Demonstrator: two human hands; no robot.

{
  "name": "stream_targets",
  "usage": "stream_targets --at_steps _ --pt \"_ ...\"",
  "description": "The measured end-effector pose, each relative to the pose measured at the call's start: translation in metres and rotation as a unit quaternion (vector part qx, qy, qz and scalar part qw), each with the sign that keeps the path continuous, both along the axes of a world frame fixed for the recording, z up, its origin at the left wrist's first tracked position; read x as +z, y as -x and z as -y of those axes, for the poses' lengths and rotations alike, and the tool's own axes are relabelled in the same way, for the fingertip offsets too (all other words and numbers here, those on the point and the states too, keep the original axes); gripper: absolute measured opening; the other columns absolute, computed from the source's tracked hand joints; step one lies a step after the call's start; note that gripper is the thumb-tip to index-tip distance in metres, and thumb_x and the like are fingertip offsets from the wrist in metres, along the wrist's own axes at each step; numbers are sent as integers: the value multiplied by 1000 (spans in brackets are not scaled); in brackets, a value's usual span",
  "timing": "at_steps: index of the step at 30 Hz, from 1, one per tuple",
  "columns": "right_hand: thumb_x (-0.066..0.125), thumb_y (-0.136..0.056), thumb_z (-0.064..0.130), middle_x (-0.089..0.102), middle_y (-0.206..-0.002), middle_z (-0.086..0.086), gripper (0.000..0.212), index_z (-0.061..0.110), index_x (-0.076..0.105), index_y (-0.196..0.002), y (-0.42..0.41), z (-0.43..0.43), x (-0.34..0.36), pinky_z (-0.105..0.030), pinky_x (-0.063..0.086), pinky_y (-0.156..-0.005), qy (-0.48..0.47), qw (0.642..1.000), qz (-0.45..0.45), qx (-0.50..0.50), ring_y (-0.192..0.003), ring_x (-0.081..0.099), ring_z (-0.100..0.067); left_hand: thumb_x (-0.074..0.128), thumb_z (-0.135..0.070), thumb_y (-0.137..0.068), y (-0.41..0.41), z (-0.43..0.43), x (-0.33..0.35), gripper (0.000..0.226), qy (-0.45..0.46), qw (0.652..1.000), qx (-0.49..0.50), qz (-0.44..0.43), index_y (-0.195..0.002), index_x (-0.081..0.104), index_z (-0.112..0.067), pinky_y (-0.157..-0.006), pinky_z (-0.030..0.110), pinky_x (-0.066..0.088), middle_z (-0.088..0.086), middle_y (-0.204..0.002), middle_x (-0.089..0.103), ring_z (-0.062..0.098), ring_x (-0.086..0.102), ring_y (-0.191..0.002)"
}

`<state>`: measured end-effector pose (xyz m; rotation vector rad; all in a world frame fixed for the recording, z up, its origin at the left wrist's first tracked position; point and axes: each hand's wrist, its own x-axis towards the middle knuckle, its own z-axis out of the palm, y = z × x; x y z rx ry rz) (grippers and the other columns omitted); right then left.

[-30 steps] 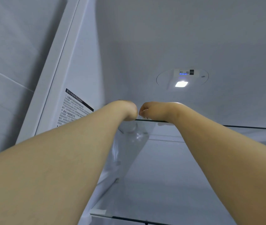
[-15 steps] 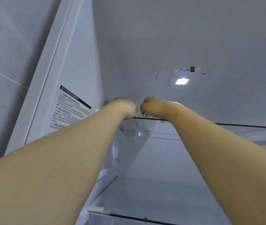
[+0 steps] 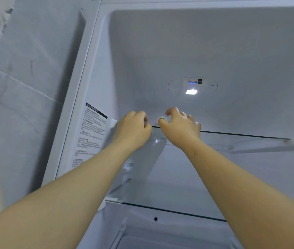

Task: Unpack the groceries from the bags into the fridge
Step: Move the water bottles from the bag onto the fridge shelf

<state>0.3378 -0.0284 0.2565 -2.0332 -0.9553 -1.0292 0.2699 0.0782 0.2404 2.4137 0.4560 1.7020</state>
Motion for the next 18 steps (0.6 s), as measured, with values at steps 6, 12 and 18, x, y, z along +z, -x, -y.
stream_targets --at_steps 6,12,18 --pt "47 -90 33 48 -135 1 39 25 45 -128 19 29 -34 -34 24 -101 -15 998 3 61 -130 28 -22 47 -20 -90 30 28 -25 22 -21 1000 -7 -1 -109 56 -14 -89 32 41 6 -114 53 25 48 -110" --pt "49 -89 33 50 -127 -2 41 25 47 -129 50 62 -80 -35 35 -98 -10 995 -46 90 -119 43 -21 48 -26 -92 60 61 -64 27 -44 998 12 -45 -116 54 -16 -89 37 44 5 -117 52 24 48 -110" --pt "48 -91 32 49 -133 3 44 21 43 -133 88 99 -142 -34 34 -102 32 995 -69 63 -122 43 -17 45 -26 -93 100 82 -123 31 -49 993 -8 -111 -122 53 -18 -91 32 41 2 -121 50 21 44 -113"
